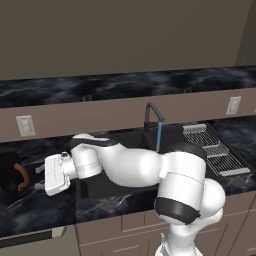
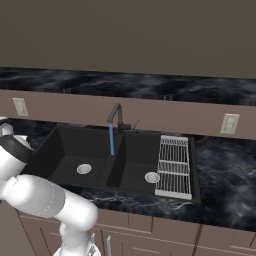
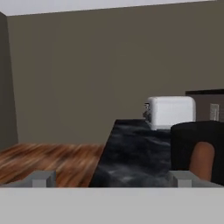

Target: Turn on the sink faucet and place the jug under the water for a few seconds to fill it up.

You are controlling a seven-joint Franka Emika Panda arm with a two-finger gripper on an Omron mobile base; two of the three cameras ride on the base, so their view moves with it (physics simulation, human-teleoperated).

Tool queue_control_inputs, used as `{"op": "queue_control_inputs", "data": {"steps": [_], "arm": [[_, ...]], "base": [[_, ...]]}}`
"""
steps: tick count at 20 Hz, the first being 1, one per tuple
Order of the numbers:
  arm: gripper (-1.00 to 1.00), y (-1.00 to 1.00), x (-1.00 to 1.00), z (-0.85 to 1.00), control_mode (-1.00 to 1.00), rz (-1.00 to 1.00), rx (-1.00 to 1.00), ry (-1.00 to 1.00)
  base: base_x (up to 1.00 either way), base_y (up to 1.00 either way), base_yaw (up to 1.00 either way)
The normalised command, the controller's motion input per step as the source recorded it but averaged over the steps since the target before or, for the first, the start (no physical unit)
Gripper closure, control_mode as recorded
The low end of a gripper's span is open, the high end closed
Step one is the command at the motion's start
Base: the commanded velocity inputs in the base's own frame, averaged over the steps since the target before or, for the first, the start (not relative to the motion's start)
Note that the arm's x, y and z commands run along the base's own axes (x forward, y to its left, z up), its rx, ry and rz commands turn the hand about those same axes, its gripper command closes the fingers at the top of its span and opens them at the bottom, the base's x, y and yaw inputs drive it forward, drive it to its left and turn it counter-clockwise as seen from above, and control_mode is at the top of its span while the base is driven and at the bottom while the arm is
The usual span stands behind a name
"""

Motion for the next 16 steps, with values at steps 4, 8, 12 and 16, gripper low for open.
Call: {"op": "queue_control_inputs", "data": {"steps": [4, 8, 12, 16], "arm": [[-1.0, 0.11, 0.08, 0.0, -1.0, -0.04, 0.0, 0.02], [-1.0, 0.0, 0.11, 0.0, -1.0, -0.06, 0.0, 0.02], [-1.0, 0.01, 0.14, 0.0, -1.0, -0.09, 0.0, 0.02], [-1.0, 0.08, 0.12, 0.0, -1.0, -0.08, 0.0, 0.03]], "base": [[0.0, 0.0, 0.0], [0.0, 0.0, 0.0], [0.0, 0.0, 0.0], [0.0, 0.0, 0.0]]}}
